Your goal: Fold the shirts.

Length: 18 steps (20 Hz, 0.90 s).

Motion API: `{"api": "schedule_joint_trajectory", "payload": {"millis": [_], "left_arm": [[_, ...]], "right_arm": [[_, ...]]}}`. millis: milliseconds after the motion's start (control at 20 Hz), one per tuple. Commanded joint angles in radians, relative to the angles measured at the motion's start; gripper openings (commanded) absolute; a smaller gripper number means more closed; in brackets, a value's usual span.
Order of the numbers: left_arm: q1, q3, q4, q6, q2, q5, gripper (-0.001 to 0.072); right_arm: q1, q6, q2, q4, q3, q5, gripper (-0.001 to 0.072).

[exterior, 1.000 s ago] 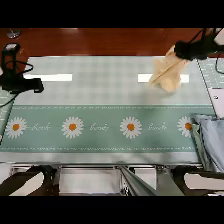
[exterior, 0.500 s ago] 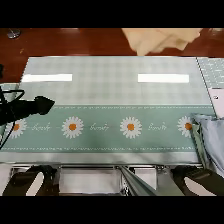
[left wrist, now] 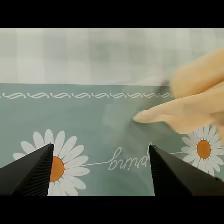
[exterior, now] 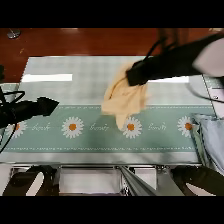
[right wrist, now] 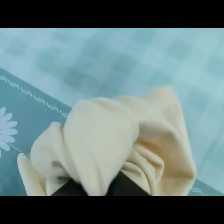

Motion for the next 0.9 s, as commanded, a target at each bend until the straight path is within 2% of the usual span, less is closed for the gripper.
{"api": "schedule_joint_trajectory", "payload": {"millis": [0, 150, 200, 250, 300, 450, 550, 600, 650, 750, 800, 850], "left_arm": [[-0.023, -0.001, -0.008, 0.005, -0.03, 0.0, 0.0703], [-0.046, -0.001, -0.008, 0.005, -0.099, 0.012, 0.0704], [-0.059, 0.0, -0.008, 0.005, -0.129, 0.016, 0.0703], [-0.073, 0.0, -0.008, 0.005, -0.159, 0.017, 0.0703], [-0.087, 0.0, -0.008, 0.005, -0.19, 0.018, 0.0704], [-0.1, 0.0, -0.008, 0.005, -0.267, 0.012, 0.0704], [-0.1, 0.0, -0.013, 0.006, -0.298, -0.026, 0.0704], [-0.101, -0.006, -0.062, 0.034, -0.311, -0.079, 0.0704], [-0.103, -0.028, -0.16, 0.103, -0.315, -0.115, 0.0703], [-0.141, -0.118, -0.377, 0.253, -0.316, -0.092, 0.0704], [-0.176, -0.167, -0.446, 0.341, -0.318, -0.025, 0.0704], [-0.212, -0.201, -0.478, 0.387, -0.328, 0.055, 0.0704]], "right_arm": [[0.053, 0.122, -0.193, 0.086, -0.113, -0.166, 0.0028], [0.053, 0.107, -0.352, 0.348, -0.113, -0.317, 0.003], [0.053, 0.079, -0.388, 0.443, -0.113, -0.348, 0.02], [0.049, 0.021, -0.406, 0.533, -0.112, -0.357, 0.0552], [0.029, -0.055, -0.407, 0.603, -0.105, -0.34, 0.0626], [-0.123, -0.124, -0.341, 0.612, -0.031, -0.138, 0.0626], [-0.286, -0.128, -0.231, 0.518, -0.011, -0.011, 0.0626], [-0.37, -0.116, -0.165, 0.42, -0.014, 0.055, 0.0625], [-0.446, -0.103, -0.1, 0.31, -0.033, 0.107, 0.0625], [-0.562, -0.103, 0.019, 0.169, -0.143, 0.135, 0.0625], [-0.617, -0.101, 0.079, 0.158, -0.237, 0.11, 0.0625], [-0.658, -0.093, 0.134, 0.19, -0.344, 0.057, 0.0625]]}}
